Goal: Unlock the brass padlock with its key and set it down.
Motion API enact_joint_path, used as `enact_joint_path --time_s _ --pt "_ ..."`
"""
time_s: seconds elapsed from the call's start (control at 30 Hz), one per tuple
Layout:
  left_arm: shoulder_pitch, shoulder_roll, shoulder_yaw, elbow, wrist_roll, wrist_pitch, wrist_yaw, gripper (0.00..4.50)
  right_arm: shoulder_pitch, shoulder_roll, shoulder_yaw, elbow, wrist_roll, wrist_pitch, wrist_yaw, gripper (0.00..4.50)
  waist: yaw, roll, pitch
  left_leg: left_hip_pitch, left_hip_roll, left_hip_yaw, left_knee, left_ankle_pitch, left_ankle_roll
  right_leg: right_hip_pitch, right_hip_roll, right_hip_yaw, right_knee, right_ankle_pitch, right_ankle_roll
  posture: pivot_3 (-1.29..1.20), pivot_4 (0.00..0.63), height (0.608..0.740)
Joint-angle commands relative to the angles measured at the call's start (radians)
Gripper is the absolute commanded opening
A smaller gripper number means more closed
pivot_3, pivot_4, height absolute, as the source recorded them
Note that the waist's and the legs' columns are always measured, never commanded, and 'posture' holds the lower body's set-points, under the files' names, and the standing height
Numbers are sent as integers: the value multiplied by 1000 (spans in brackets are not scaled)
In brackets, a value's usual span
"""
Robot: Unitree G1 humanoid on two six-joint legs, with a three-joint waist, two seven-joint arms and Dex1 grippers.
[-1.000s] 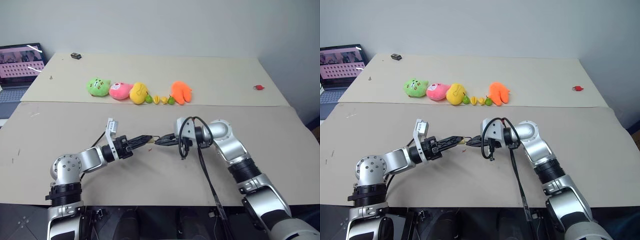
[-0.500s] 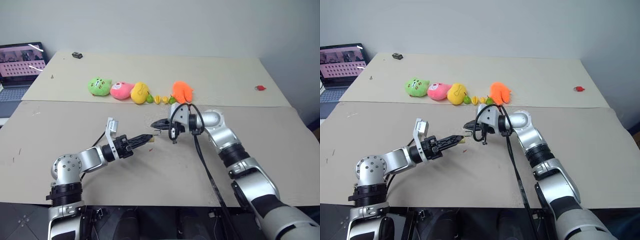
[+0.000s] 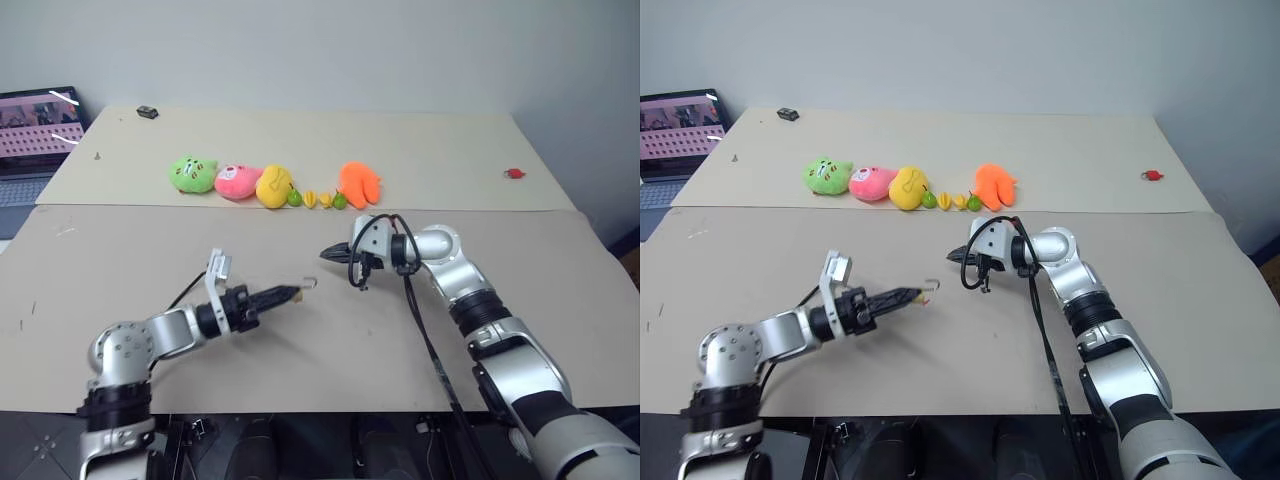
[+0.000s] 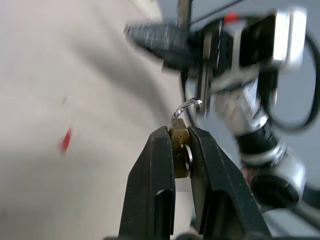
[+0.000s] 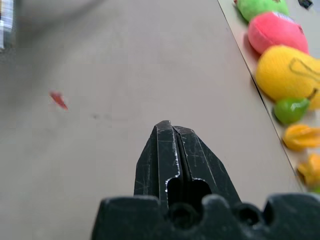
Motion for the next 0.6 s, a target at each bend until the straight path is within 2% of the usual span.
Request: enact_joint_path --time_s 0.03,0.1,0.13,0.3,0.4,0.5,0.6 --pt "33 38 9 0 35 -18 -11 11 18 -15 -38 -57 24 -12 3 71 0 0 0 0 0 0 0 0 0 0 0 0 0 0 0 0 150 722" --pt "23 40 26 28 55 -40 7 1075 31 -14 -40 -76 31 -4 12 0 1 0 0 1 0 0 0 0 0 1 0 0 0 0 0 0 150 722" --pt "17 38 32 38 59 -45 13 1335 35 -13 -41 -81 33 -1 16 0 1 0 0 1 0 0 0 0 0 1 0 0 0 0 0 0 150 722" --pt "-23 23 48 85 96 -90 36 3375 23 -4 -39 -71 22 0 7 0 5 0 0 1 0 0 0 0 -1 1 0 0 0 0 0 0 150 722" --pt "-26 31 21 65 157 -137 46 4265 26 -3 -40 -77 24 6 12 0 6 0 0 1 0 0 0 0 -1 1 0 0 0 0 0 0 150 722" --pt "1 67 -35 16 244 -206 25 4265 35 -9 -43 -86 31 18 22 0 5 0 0 5 0 0 0 0 -1 4 0 0 0 0 0 0 150 722" --pt "19 99 -38 -8 318 -284 35 4265 33 -16 -61 -73 42 32 23 0 0 0 0 11 0 0 -1 0 -1 10 0 0 -1 -1 2 0 150 722"
